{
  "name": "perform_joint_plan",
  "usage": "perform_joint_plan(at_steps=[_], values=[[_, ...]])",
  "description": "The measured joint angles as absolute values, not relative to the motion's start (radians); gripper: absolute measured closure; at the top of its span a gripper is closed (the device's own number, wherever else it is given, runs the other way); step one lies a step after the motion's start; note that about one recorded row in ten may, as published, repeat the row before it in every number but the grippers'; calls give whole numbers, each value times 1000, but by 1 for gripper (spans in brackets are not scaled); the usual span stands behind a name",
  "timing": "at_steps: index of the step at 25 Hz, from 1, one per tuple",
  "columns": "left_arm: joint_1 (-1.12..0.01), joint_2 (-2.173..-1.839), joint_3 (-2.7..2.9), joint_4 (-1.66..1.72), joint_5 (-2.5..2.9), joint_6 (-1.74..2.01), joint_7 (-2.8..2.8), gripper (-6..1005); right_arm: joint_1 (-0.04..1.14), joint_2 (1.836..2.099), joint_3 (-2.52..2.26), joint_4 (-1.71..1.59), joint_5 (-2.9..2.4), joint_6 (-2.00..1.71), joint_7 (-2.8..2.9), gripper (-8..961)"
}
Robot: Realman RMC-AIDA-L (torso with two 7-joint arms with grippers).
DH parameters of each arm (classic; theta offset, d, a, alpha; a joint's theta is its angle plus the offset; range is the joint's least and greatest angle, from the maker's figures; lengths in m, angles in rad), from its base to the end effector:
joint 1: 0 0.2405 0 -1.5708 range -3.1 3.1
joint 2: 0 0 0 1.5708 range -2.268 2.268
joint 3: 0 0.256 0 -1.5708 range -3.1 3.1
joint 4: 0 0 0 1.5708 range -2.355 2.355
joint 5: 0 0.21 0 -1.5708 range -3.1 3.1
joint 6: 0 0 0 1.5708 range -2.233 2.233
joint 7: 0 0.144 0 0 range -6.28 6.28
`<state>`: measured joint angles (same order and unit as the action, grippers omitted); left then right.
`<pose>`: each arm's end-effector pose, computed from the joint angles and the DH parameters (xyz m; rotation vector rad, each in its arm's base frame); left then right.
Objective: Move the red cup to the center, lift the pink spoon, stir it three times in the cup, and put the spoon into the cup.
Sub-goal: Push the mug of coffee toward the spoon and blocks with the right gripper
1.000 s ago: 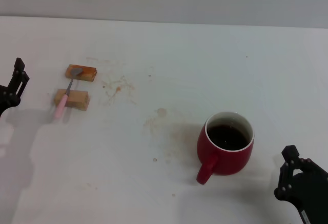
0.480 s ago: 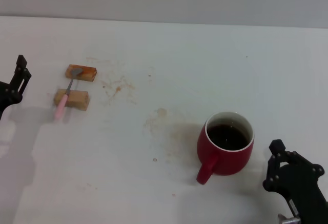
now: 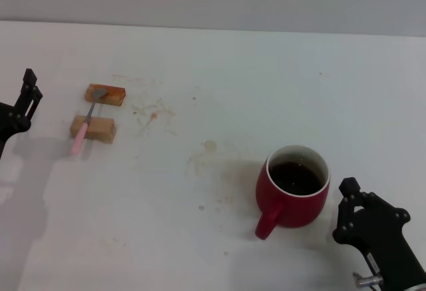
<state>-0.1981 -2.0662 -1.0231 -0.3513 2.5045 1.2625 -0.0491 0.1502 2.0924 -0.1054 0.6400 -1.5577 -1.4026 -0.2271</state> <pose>-0.3393 0.2776 -0.0025 -1.5064 -0.4652 -0.7165 0.2873 0.1715 -0.1134 -1.7257 0.7320 0.7353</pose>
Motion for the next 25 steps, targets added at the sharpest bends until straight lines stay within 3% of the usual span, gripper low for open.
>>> perform_joint_plan(at_steps=[25], values=[[-197, -2066, -1024, -349, 2499, 1262, -49, 184, 343, 2092, -104, 614, -1562, -1239, -223, 953]])
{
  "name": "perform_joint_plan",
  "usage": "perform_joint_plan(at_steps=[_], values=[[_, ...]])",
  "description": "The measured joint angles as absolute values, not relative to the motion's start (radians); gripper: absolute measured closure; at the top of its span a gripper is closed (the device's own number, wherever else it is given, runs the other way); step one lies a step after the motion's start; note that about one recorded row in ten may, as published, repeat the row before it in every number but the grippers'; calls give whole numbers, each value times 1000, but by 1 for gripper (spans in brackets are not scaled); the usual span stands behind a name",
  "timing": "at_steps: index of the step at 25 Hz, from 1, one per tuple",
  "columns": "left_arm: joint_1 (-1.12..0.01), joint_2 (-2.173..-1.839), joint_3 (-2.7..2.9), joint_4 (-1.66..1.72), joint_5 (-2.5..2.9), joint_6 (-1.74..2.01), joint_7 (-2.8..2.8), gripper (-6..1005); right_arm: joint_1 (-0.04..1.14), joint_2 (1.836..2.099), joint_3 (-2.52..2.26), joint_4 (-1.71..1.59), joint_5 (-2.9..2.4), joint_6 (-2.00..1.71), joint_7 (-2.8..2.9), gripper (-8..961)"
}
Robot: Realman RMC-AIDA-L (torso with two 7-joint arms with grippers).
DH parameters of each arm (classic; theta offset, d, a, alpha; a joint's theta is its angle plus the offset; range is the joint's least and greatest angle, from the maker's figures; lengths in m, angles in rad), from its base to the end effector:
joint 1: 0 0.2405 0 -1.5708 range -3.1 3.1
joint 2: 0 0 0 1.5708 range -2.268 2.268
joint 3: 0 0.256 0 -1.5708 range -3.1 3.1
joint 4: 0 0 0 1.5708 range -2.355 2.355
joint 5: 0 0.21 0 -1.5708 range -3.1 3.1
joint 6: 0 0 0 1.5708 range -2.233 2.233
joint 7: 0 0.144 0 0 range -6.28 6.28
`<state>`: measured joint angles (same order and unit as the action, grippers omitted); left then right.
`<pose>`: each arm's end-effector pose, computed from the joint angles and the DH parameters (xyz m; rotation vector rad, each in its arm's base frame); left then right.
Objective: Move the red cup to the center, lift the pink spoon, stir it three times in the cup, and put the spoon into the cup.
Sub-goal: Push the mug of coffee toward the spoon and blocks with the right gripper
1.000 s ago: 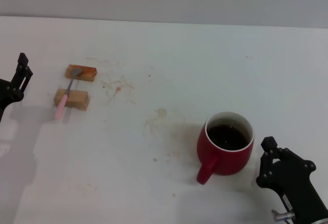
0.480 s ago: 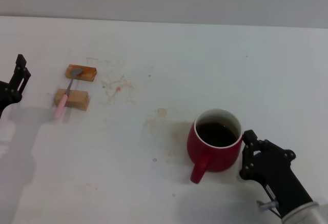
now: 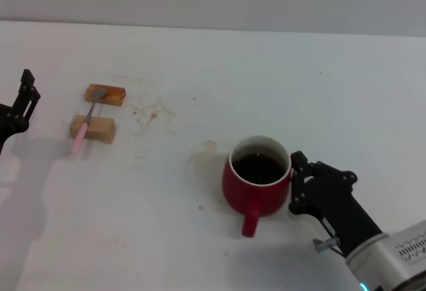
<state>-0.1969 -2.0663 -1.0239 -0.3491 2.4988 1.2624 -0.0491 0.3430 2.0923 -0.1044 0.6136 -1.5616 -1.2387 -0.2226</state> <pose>-0.3407 0.2770 -0.0018 -1.5003 -0.4696 -0.7128 0.2656 0.2223 -0.1311 -1.9266 0.6392 0.7240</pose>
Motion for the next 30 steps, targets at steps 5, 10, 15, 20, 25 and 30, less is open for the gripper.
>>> perform_joint_plan(at_steps=[5, 10, 15, 20, 25, 30], values=[[-199, -2068, -1023, -348, 2499, 1262, -49, 184, 367, 2092, -104, 602, -1562, -1233, -182, 953], [-200, -2068, -1023, -348, 2499, 1260, -49, 184, 327, 2092, -104, 598, -1562, -1239, -172, 953], [-203, -2068, -1023, -348, 2501, 1250, -48, 184, 275, 2092, -116, 621, -1568, -1246, -172, 953], [-207, -2068, -1023, -348, 2503, 1246, -46, 184, 244, 2092, -118, 641, -1617, -1245, -172, 953], [-211, -2068, -1023, -348, 2505, 1241, -46, 184, 251, 2092, -118, 653, -1632, -1242, -172, 953], [-211, -2068, -1023, -348, 2505, 1240, -46, 184, 270, 2092, -111, 653, -1644, -1239, -172, 953]])
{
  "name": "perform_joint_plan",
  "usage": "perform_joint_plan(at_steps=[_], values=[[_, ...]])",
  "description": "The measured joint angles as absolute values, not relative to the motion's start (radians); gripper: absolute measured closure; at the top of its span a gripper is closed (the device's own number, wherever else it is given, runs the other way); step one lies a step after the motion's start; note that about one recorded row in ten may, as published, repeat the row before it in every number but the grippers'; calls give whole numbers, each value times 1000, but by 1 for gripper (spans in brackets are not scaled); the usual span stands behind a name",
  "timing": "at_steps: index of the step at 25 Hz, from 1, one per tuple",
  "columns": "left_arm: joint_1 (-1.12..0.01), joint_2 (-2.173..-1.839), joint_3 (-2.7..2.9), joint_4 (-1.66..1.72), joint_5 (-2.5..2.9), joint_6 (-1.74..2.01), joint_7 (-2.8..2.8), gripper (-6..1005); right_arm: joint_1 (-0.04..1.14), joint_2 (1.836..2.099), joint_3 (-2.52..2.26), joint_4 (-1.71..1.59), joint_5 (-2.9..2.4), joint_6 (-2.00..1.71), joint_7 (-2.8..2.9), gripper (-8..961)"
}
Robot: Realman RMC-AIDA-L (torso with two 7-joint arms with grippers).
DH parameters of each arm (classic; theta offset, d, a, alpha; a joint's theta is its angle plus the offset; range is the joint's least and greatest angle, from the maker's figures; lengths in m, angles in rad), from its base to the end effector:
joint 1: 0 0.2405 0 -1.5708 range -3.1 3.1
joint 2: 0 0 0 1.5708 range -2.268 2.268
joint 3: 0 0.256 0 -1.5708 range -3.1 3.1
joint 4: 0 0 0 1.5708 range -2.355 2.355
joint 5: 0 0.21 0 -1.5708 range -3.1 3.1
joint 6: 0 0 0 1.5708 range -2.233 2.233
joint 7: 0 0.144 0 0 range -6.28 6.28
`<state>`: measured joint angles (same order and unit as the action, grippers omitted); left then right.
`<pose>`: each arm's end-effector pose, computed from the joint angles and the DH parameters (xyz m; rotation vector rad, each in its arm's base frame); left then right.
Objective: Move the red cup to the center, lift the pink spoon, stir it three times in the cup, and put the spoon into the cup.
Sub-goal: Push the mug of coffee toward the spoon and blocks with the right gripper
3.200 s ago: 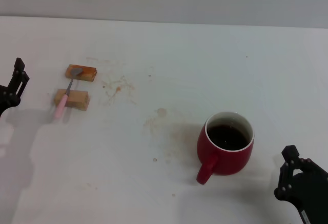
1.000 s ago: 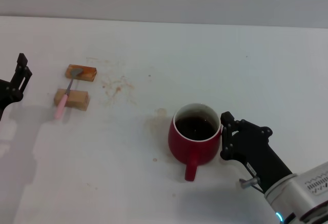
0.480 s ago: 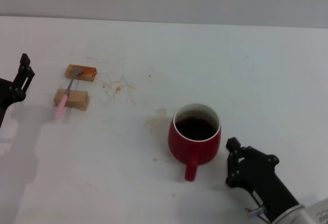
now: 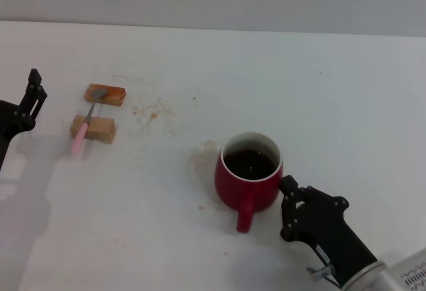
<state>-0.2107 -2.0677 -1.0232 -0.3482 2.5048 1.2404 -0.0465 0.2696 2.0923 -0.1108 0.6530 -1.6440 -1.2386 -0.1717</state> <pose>-0.3385 0.2819 -0.0052 -1.5198 -0.4728 -0.7056 0.2629 0.1938 -0.1401 -1.9565 0.7340 0.7754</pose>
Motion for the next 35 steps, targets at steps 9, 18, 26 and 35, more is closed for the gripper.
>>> perform_joint_plan(at_steps=[9, 18, 26, 35], values=[[-210, -2068, -1023, -348, 2504, 1240, -48, 184, 352, 2092, -101, 637, -1644, -1173, -172, 953], [-211, -2068, -1023, -346, 2503, 1241, -49, 184, 376, 2092, -81, 630, -1645, -1168, -172, 953], [-215, -2069, -1023, -339, 2503, 1241, -49, 185, 304, 2092, -89, 648, -1645, -1169, -172, 953], [-218, -2069, -1023, -339, 2504, 1240, -49, 185, 314, 2092, -81, 656, -1679, -1163, -172, 953]])
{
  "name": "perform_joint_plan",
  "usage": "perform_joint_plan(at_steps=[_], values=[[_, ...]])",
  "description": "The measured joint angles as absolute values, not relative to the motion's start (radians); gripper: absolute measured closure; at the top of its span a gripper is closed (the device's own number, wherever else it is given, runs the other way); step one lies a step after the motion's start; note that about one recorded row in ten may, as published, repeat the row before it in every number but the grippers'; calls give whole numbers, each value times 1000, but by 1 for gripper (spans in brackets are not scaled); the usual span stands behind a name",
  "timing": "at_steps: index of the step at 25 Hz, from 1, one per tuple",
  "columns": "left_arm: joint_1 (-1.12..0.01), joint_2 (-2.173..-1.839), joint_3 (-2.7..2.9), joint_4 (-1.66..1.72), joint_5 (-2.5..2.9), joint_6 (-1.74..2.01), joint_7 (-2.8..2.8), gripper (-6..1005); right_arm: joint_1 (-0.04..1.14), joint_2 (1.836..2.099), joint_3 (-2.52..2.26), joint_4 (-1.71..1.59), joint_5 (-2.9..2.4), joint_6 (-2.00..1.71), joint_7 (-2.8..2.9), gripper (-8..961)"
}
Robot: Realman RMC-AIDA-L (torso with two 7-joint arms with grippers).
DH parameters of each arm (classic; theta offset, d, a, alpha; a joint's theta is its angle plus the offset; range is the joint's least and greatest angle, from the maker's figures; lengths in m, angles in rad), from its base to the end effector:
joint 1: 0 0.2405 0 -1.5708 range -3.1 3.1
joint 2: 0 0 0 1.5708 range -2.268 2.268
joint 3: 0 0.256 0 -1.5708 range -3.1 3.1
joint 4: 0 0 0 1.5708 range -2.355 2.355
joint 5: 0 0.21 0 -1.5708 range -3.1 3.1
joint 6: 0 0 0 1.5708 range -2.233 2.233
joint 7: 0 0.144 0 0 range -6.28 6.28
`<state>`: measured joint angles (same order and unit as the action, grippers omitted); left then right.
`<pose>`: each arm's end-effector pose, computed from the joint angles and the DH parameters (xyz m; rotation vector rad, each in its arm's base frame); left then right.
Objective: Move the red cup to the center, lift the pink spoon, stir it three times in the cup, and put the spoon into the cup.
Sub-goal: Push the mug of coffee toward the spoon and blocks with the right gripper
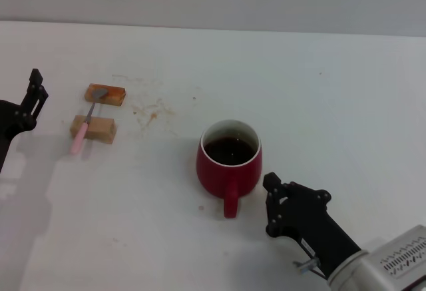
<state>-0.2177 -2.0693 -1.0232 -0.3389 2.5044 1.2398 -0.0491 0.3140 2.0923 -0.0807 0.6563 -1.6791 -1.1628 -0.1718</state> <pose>-0.3386 0.2830 -0.0058 -1.5233 -0.4737 -0.7036 0.2550 0.2057 -0.1480 -2.0261 0.7160 0.7589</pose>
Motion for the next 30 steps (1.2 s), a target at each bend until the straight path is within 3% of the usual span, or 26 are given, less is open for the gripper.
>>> perform_joint_plan(at_steps=[30], values=[[-213, -2069, -1023, -329, 2501, 1239, -49, 184, 448, 2092, -26, 597, -1681, -1081, -63, 952]])
